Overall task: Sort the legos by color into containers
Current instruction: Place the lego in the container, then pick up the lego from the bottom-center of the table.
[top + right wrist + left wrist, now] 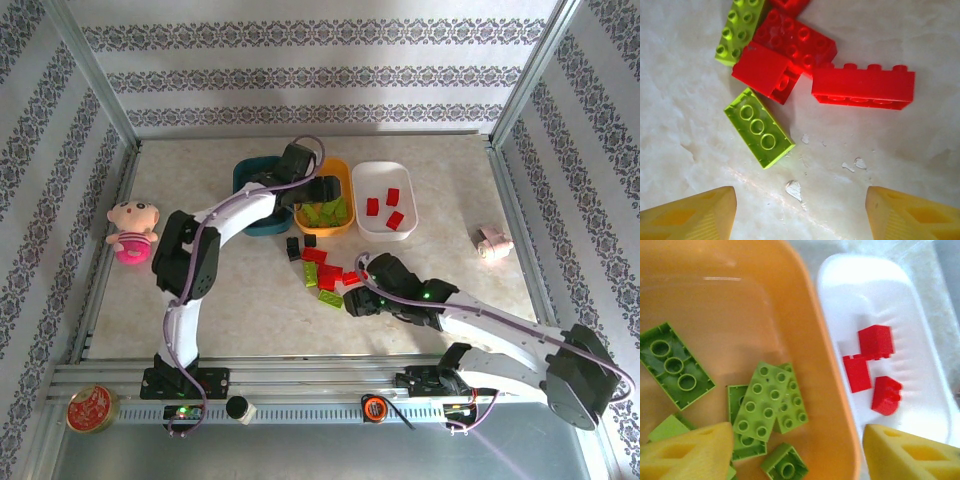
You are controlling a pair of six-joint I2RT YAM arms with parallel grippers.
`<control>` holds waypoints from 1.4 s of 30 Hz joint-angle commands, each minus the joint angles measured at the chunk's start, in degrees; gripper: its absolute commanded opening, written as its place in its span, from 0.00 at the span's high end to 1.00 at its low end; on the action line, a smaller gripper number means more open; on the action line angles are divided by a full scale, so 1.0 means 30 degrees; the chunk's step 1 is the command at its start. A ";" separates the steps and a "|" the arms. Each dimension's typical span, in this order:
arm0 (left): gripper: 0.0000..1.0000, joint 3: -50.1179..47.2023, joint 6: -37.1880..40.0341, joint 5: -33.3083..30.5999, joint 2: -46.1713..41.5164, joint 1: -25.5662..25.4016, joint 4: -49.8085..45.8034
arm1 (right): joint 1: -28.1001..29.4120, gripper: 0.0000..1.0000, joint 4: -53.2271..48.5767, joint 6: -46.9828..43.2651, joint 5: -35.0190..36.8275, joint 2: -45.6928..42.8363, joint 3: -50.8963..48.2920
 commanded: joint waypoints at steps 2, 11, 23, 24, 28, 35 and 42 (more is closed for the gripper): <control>0.25 -0.2634 -0.0606 0.0595 -0.4434 0.0203 0.1564 | 0.0396 0.30 0.0568 -0.0841 -0.0204 0.1517 0.0681; 0.15 -1.2902 -0.1062 -0.1508 -1.4516 0.0218 0.1330 | 0.0997 0.30 0.1459 -0.1725 -0.0651 0.5871 0.2727; 0.00 -1.9609 -0.2044 -0.4348 -2.3856 0.0222 -0.3342 | 0.2036 0.31 0.1221 -0.3031 0.0377 0.9957 0.5141; 0.00 -1.9789 -0.2179 -0.4429 -2.4047 0.0242 -0.3488 | 0.2182 0.31 0.1039 -0.3134 0.0524 1.0285 0.5339; 0.00 -1.9985 -0.2372 -0.4529 -2.4087 0.0243 -0.3744 | 0.2746 0.35 0.0308 -0.3236 0.1280 1.1374 0.5905; 0.00 -1.9773 -0.2149 -0.4696 -2.3841 0.0225 -0.3747 | 0.3345 0.67 0.0098 -0.2935 0.1144 1.1231 0.5921; 0.00 -2.0014 -0.1935 -0.4498 -2.3594 0.0230 -0.3391 | 0.3331 0.77 0.0418 -0.2454 -0.2047 0.7378 0.5228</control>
